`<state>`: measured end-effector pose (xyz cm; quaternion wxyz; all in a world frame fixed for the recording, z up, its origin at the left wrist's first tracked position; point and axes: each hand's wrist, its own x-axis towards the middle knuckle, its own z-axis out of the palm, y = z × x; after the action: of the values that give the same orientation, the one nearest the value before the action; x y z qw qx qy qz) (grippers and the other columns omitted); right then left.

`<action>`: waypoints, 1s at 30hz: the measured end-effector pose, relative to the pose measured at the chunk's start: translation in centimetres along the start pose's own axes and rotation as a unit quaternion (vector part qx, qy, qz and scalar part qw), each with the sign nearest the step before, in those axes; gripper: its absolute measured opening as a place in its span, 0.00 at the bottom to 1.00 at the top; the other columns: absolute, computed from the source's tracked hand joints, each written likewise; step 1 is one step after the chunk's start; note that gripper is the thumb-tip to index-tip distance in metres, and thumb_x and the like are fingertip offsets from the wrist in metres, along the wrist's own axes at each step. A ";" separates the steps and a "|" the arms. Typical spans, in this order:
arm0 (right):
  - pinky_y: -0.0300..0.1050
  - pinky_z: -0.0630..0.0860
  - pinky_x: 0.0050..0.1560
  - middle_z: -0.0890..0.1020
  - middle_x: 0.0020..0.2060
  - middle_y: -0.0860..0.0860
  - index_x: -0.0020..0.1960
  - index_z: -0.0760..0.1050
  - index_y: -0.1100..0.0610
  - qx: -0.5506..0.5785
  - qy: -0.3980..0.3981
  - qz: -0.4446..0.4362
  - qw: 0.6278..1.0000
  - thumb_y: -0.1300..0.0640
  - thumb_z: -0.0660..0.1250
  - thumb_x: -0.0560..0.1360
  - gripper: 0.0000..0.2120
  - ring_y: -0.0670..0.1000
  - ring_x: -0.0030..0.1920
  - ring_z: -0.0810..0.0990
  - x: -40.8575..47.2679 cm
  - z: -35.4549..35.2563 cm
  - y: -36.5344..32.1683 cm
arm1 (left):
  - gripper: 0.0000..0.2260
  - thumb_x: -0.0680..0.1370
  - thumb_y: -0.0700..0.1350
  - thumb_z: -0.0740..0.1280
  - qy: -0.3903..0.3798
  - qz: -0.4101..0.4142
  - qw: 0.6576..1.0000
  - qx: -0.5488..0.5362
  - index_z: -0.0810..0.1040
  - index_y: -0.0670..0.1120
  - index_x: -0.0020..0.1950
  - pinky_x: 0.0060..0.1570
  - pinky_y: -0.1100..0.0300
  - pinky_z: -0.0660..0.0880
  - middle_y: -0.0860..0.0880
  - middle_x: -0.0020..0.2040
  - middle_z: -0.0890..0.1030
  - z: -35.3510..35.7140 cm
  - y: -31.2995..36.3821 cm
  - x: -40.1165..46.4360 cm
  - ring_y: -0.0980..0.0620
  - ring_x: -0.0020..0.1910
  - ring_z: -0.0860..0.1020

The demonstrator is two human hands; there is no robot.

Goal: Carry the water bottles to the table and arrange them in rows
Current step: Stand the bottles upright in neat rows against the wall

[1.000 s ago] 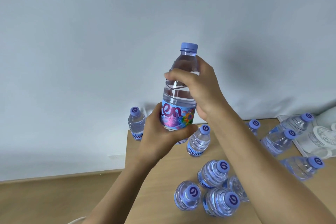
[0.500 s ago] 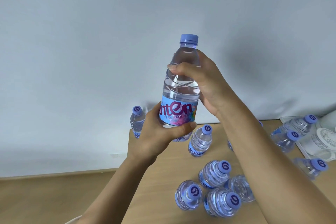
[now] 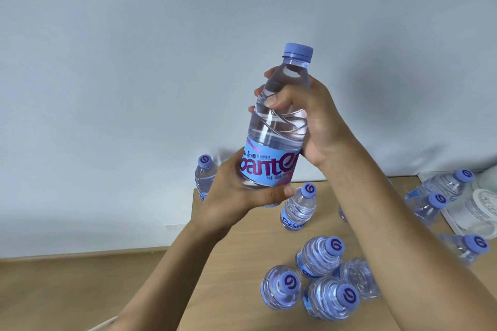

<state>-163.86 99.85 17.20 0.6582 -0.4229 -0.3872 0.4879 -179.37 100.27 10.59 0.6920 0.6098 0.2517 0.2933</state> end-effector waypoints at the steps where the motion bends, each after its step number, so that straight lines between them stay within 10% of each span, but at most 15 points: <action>1: 0.52 0.80 0.49 0.80 0.38 0.56 0.44 0.78 0.56 0.002 -0.015 0.003 1.000 0.61 0.72 0.55 0.17 0.55 0.43 0.82 0.0 -0.1 -0.1 | 0.21 0.62 0.44 0.80 -0.004 0.003 1.000 -0.006 0.80 0.46 0.52 0.39 0.63 0.78 0.48 0.43 0.85 -0.1 -0.1 0.0 0.52 0.41 0.83; 11: 0.42 0.79 0.37 0.81 0.35 0.49 0.44 0.76 0.56 -0.111 0.095 -0.045 0.988 0.58 0.77 0.67 0.11 0.51 0.38 0.83 0.1 0.5 1.1 | 0.20 0.63 0.42 0.82 0.140 0.048 0.983 0.113 0.78 0.52 0.49 0.35 0.69 0.76 0.58 0.40 0.84 1.0 -0.5 0.1 0.59 0.37 0.82; 30: 0.44 0.78 0.47 0.82 0.39 0.51 0.38 0.80 0.50 -0.083 -0.006 0.039 0.996 0.51 0.71 0.71 0.04 0.49 0.41 0.81 0.6 -0.5 1.8 | 0.23 0.60 0.48 0.80 0.058 -0.014 0.998 0.026 0.80 0.46 0.52 0.41 0.60 0.79 0.47 0.44 0.85 -1.3 -2.5 0.3 0.49 0.44 0.84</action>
<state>-163.82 100.61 15.40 0.5990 -0.4879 -0.4136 0.4818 -179.86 101.18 7.95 0.6639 0.6060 0.3078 0.3120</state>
